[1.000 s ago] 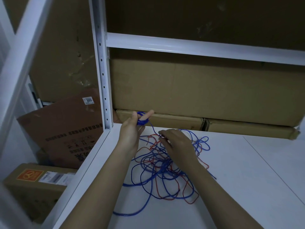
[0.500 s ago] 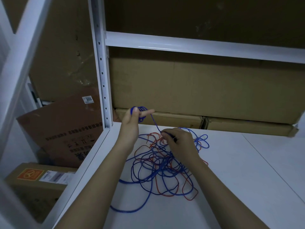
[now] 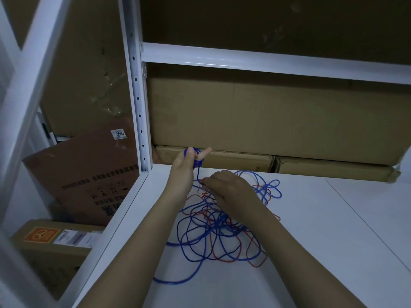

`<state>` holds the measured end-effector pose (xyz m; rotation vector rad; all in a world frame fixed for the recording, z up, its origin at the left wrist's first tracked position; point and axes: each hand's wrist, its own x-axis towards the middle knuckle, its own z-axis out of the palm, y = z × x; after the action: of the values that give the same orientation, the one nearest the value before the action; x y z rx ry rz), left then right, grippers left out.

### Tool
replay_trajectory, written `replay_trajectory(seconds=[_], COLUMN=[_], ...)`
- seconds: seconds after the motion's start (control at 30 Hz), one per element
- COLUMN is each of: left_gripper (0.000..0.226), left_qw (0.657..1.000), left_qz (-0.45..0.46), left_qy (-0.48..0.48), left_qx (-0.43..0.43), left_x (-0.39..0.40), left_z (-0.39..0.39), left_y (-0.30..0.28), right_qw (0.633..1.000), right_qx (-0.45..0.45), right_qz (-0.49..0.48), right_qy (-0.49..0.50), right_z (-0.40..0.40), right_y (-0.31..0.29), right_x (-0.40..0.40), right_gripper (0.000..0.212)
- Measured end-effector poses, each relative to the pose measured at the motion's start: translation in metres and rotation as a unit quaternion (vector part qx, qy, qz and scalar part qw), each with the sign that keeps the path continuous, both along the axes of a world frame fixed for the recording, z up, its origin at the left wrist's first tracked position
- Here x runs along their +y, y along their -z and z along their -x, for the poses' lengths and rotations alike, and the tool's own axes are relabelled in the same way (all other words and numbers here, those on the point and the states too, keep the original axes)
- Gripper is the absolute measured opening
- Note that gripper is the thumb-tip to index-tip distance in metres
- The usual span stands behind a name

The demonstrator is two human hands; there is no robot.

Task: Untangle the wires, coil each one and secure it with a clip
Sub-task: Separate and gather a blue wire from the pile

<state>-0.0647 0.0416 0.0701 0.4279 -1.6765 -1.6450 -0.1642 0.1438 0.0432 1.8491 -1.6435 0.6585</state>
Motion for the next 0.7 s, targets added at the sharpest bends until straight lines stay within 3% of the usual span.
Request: replay_trajectory(seconds=[0.07,0.17,0.33,0.4,0.43,0.5,0.57,0.63,0.7], left_gripper=[0.030,0.032,0.038,0.038,0.037,0.032,0.030,0.031,0.033], left_qw=[0.992,0.973,0.926,0.919,0.916,0.907,0.912,0.923,0.921], left_qz=[0.102,0.205,0.328,0.336,0.338,0.351,0.342,0.333,0.353], left_qy=[-0.047,-0.041,0.026,0.068,0.088,0.109,0.093,0.051,0.015], left_qx=[-0.058,-0.094,-0.188,-0.195,-0.196,-0.206,-0.207,-0.185,-0.162], left_x=[0.001,-0.004,-0.004,0.000,0.001,0.000,-0.002,-0.004,-0.006], left_z=[-0.002,-0.006,-0.011,-0.012,-0.013,-0.013,-0.012,-0.010,-0.005], left_y=[0.004,0.011,0.008,0.005,0.004,0.004,0.007,0.008,0.009], right_qw=[0.997,0.961,0.821,0.759,0.747,0.773,0.838,0.916,0.938], right_qx=[-0.061,-0.272,-0.560,-0.626,-0.634,-0.602,-0.526,-0.377,-0.285], right_qz=[0.029,0.045,-0.111,-0.180,-0.201,-0.197,-0.136,-0.049,0.044], right_qy=[-0.027,-0.025,-0.010,-0.008,-0.003,0.011,0.039,0.130,0.194], right_z=[-0.001,-0.002,0.008,0.013,0.015,0.017,0.015,0.010,-0.001], right_y=[-0.011,-0.024,-0.032,-0.034,-0.035,-0.035,-0.032,-0.019,-0.012], right_x=[0.005,0.015,0.020,0.023,0.025,0.026,0.026,0.026,0.026], right_gripper=[0.013,0.014,0.031,0.033,0.029,0.017,0.006,0.014,0.019])
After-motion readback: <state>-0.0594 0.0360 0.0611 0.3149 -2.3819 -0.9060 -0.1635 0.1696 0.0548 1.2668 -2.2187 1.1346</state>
